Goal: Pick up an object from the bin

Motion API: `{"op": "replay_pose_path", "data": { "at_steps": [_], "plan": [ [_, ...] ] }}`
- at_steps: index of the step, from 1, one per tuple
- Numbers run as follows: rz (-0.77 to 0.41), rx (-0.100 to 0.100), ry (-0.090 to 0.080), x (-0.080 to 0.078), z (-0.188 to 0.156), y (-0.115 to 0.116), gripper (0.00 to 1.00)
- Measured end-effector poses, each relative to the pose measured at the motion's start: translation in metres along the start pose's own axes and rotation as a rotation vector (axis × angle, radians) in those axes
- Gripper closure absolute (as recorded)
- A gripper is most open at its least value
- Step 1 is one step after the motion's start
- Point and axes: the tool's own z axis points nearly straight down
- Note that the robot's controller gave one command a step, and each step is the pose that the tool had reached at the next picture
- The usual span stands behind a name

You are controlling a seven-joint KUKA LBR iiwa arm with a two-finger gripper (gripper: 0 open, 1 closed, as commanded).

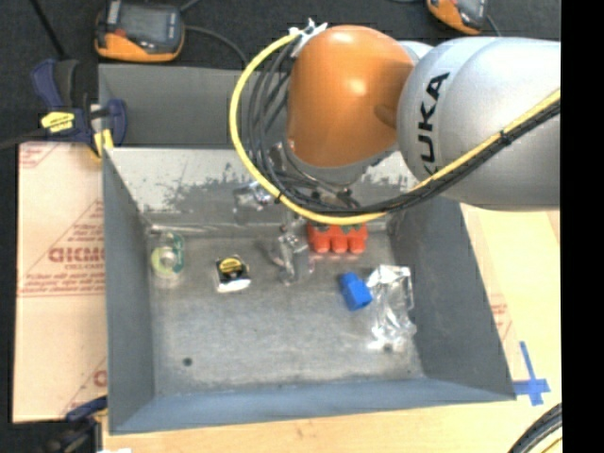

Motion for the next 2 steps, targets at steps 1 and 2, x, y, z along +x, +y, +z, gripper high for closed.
{"op": "replay_pose_path", "data": {
  "at_steps": [1, 2],
  "plan": [
    [0.170, -0.001, 0.006, -0.027, 0.091, -0.020, 0.00],
    [0.123, 0.001, 0.005, -0.050, 0.186, -0.044, 0.00]
  ]
}}
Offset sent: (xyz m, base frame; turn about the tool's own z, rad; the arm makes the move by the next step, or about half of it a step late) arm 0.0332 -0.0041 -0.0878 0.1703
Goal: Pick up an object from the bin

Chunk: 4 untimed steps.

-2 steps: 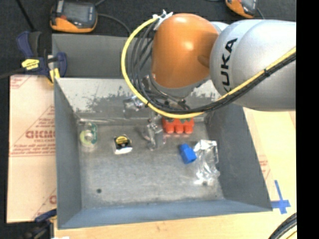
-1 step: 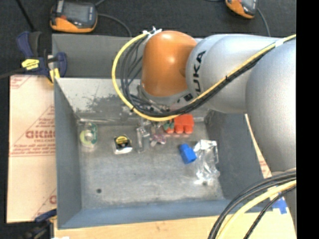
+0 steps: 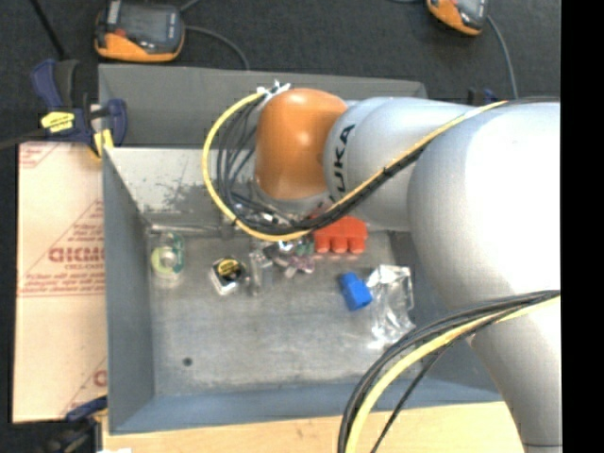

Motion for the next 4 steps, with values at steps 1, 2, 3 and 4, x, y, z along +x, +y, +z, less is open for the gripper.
{"op": "replay_pose_path", "data": {
  "at_steps": [1, 2, 3, 4],
  "plan": [
    [0.051, -0.003, -0.002, 0.028, -0.004, 0.028, 0.00],
    [0.051, -0.003, -0.005, 0.027, -0.005, 0.027, 1.00],
    [0.092, -0.002, -0.013, 0.030, -0.127, 0.042, 1.00],
    [0.039, 0.001, -0.012, 0.053, -0.240, 0.068, 1.00]
  ]
}}
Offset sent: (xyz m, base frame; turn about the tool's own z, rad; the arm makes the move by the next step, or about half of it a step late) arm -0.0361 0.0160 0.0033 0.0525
